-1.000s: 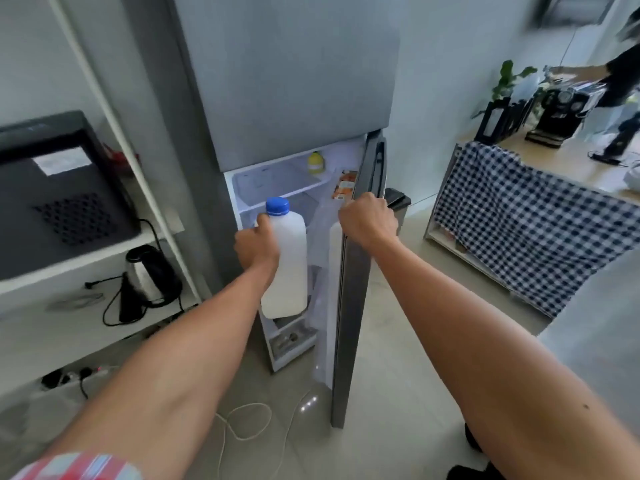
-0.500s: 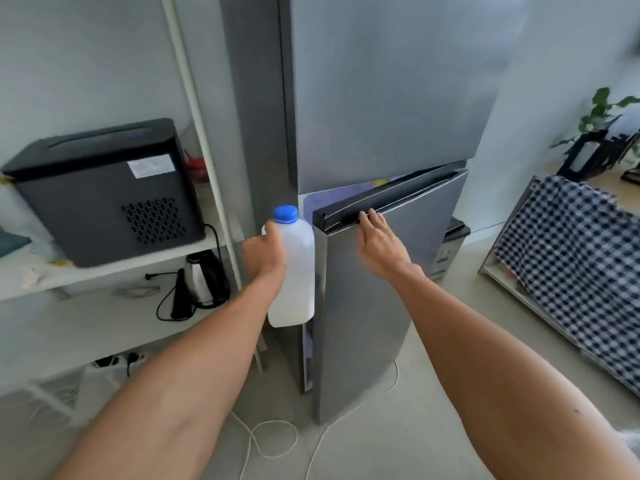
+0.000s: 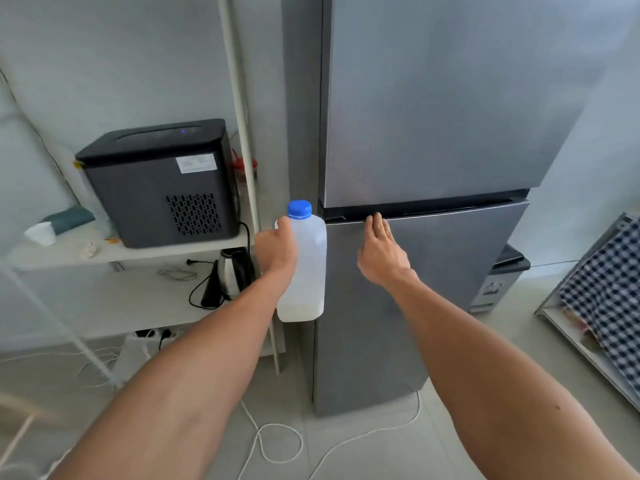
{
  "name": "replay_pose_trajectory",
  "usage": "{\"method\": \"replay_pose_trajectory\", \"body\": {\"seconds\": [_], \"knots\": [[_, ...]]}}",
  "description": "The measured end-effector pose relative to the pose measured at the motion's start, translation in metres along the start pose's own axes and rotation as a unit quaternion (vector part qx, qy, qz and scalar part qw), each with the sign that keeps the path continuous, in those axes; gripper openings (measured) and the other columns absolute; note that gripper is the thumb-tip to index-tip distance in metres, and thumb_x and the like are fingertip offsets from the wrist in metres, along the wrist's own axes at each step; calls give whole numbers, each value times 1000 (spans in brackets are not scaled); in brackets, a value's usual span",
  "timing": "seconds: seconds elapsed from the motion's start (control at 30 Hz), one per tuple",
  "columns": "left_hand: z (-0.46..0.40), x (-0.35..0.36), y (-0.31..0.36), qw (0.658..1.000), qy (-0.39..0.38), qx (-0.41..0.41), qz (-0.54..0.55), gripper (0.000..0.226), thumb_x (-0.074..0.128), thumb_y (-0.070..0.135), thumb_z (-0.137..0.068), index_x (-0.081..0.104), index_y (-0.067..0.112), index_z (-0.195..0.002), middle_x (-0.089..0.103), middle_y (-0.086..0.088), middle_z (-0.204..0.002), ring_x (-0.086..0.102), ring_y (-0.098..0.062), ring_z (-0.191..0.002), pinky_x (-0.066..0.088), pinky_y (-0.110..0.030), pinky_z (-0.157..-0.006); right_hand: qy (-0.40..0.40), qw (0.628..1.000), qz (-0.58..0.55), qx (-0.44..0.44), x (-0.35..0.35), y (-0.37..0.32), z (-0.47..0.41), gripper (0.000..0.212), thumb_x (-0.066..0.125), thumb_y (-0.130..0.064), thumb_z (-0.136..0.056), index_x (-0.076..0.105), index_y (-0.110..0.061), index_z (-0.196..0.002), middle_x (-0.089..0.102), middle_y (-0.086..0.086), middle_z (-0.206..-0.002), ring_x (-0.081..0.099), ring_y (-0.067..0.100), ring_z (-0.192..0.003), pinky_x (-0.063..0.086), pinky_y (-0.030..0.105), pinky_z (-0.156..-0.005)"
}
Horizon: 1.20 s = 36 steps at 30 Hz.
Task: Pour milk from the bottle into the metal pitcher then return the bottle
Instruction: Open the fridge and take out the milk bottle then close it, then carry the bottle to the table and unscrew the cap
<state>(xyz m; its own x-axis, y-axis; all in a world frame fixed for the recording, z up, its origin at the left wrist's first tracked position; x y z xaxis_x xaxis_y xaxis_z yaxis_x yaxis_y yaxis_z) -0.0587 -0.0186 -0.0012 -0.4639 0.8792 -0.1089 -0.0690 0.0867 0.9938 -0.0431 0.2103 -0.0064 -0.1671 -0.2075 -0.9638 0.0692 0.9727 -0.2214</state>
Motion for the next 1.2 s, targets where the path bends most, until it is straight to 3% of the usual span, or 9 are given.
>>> {"method": "replay_pose_trajectory", "body": {"seconds": [0.4, 0.47, 0.53, 0.63, 0.77, 0.87, 0.97, 1.07, 1.2], "knots": [[8, 8, 5, 1000, 12, 11, 4, 45, 52, 40, -81, 29, 14, -53, 38, -2, -56, 34, -25, -53, 32, -36, -56, -37, 998, -42, 1, 9, 6, 2, 80, 37, -12, -100, -9, -13, -164, -19, -2, -171, -6, 19, -159, 46, 44, -108], [10, 8, 9, 1000, 10, 11, 10, 44, 52, 40, -81, 28, 14, -55, 38, -2, -56, 33, -25, -53, 32, -35, -56, 10, 997, -73, 18, 9, 6, 11, 71, 39, -17, -101, 5, -12, -164, -1, 3, -171, 24, 28, -153, 48, 45, -99], [11, 6, 12, 1000, 9, 10, 15, 42, 52, 40, -80, 29, 13, -56, 38, -2, -57, 33, -25, -54, 30, -34, -55, 89, 992, -91, 26, 10, 3, 26, 49, 40, -19, -104, 31, -9, -151, 32, 10, -154, 52, 35, -122, 49, 44, -85], [13, 4, 15, 1000, 7, 13, 21, 39, 53, 39, -80, 33, 11, -61, 37, -5, -60, 31, -24, -57, 27, -32, -54, 82, 973, -203, 66, 30, -2, 46, 29, 34, -27, -107, 49, -13, -127, 49, 4, -126, 56, 30, -103, 45, 41, -79], [15, 1, 20, 999, -3, 16, 38, 38, 54, 38, -81, 32, 13, -63, 35, -7, -65, 29, -23, -60, 25, -33, -54, -68, 895, -405, 172, 71, -14, 61, 37, 29, -40, -102, 52, -12, -95, 50, 0, -90, 49, 22, -78, 51, 39, -76], [16, -1, 23, 998, -18, 17, 52, 40, 54, 38, -80, 27, 16, -61, 32, -6, -63, 27, -22, -57, 23, -31, -53, -188, 779, -534, 268, 92, -28, 79, 66, 28, -60, -103, 48, -12, -144, 59, 8, -122, 61, 29, -103, 57, 46, -90], [18, -5, 25, 998, -23, 15, 61, 41, 55, 39, -81, 28, 16, -62, 33, -6, -63, 27, -22, -57, 24, -32, -53, -241, 694, -613, 289, 95, -45, 88, 76, 31, -73, -100, 41, -18, -152, 60, 20, -136, 65, 36, -112, 58, 47, -90], [19, -8, 27, 997, -37, 14, 67, 41, 54, 40, -83, 29, 16, -62, 35, -5, -62, 29, -22, -58, 26, -34, -54, -234, 652, -663, 284, 93, -57, 89, 66, 34, -69, -101, 58, -15, -132, 71, 14, -117, 71, 33, -106, 58, 47, -96], [21, -9, 29, 995, -64, 12, 72, 41, 53, 45, -78, 26, 19, -60, 34, -6, -64, 29, -22, -59, 27, -37, -59, -201, 658, -665, 291, 86, -61, 91, 52, 38, -64, -102, 65, -20, -111, 73, 8, -107, 72, 30, -105, 57, 47, -99]]}}
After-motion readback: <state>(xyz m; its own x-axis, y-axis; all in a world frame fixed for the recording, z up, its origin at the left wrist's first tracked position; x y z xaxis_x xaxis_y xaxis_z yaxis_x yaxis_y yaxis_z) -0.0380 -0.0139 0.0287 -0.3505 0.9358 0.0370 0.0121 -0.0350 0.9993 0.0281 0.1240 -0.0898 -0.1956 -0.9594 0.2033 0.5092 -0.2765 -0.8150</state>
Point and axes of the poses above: each hand's wrist, its own z-axis away from the middle knuckle, its own x-axis out of the palm, y = z × x, the point moved 6 cm from there along -z, towards the middle knuckle
